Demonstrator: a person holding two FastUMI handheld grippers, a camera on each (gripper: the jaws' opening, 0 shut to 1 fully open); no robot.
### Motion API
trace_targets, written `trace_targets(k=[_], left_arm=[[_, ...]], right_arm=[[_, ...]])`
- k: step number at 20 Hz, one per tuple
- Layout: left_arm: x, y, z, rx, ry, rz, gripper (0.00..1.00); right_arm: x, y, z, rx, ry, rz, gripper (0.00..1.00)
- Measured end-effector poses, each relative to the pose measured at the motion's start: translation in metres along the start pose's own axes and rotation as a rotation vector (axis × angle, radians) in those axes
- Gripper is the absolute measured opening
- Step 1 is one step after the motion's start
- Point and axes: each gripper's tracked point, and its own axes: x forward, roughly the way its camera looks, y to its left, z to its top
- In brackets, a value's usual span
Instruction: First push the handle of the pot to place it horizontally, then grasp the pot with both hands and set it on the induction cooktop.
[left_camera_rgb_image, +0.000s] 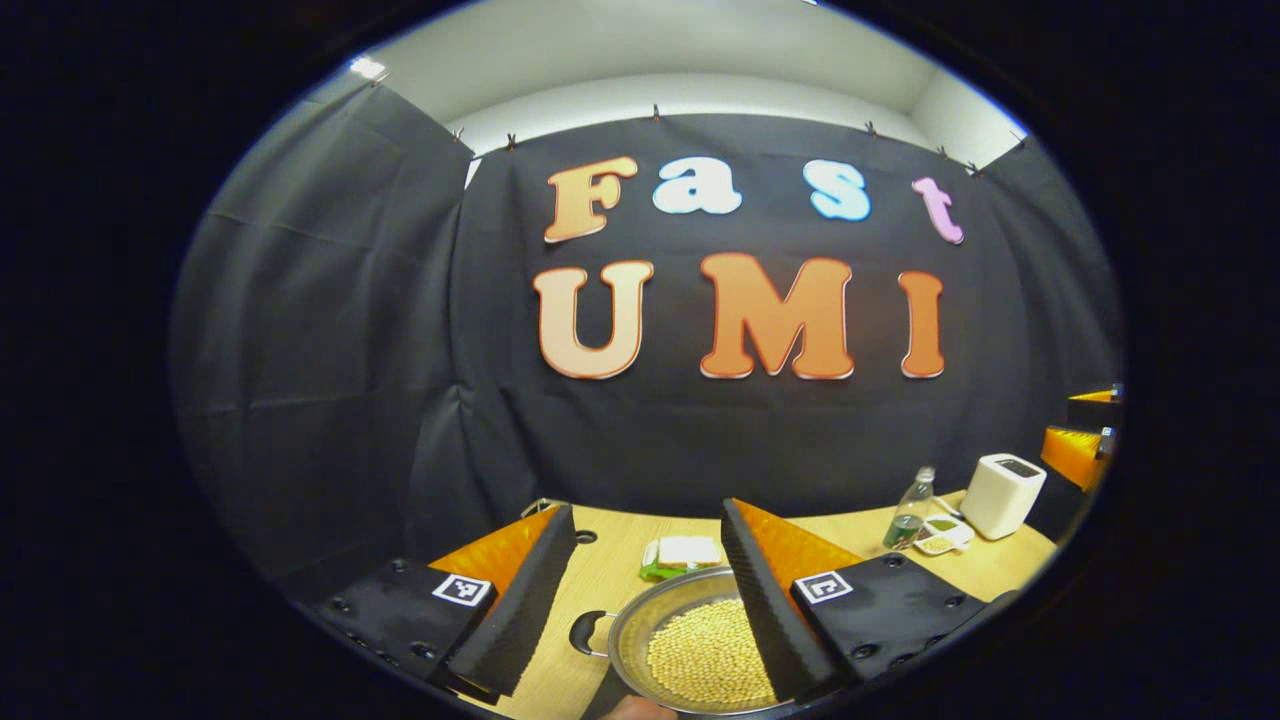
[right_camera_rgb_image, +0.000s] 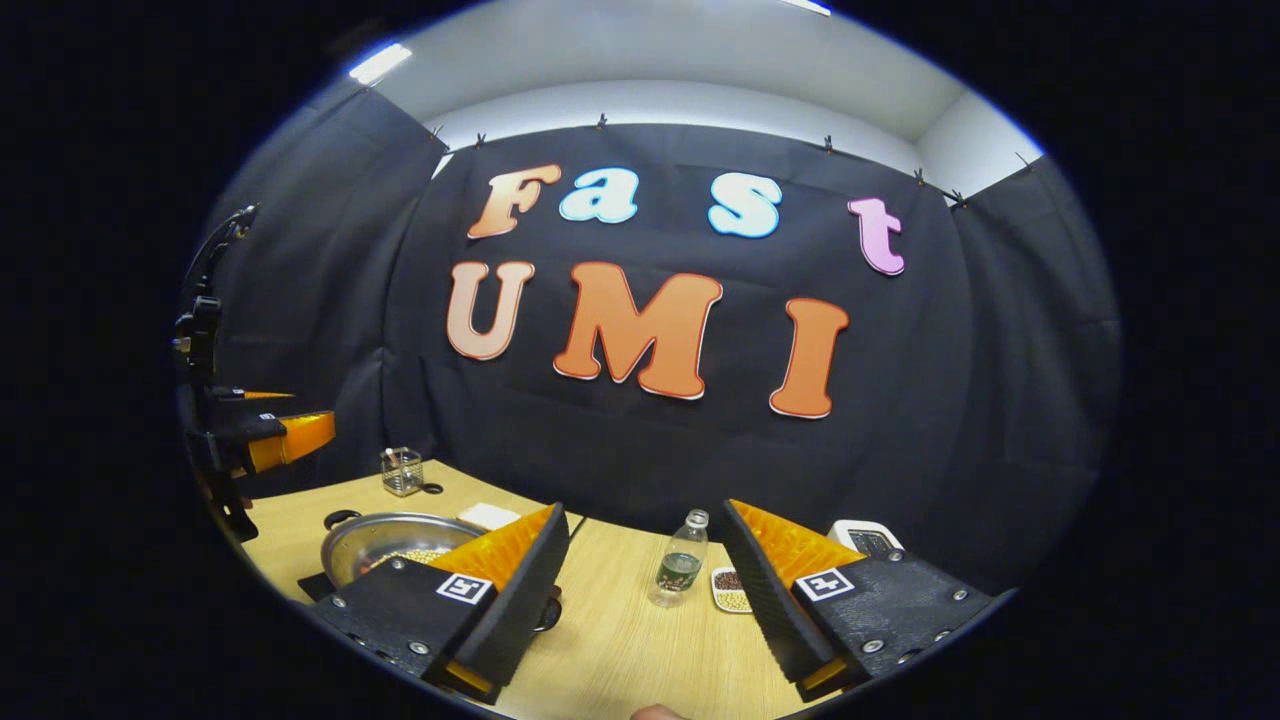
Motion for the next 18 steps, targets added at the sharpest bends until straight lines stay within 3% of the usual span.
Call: trace_targets(k=[4, 7, 11, 18], left_arm=[[-0.033, 0.006, 0.045, 0.048, -0.11, 0.042, 0.96], [-0.064, 0.018, 0.078, 0.026, -0.223, 0.096, 0.96], [-0.094, 0.025, 0.114, 0.011, -0.31, 0.136, 0.94], [-0.1, 0.012, 0.135, -0.059, -0.335, 0.09, 0.96]], right_arm=[[-0.021, -0.005, 0.04, 0.016, -0.096, 0.047, 0.95], [-0.04, -0.009, 0.067, 0.044, -0.156, 0.081, 0.95], [-0.047, -0.01, 0.066, 0.019, -0.178, 0.107, 0.95], [-0.065, -0.06, 0.085, 0.03, -0.223, 0.029, 0.95]])
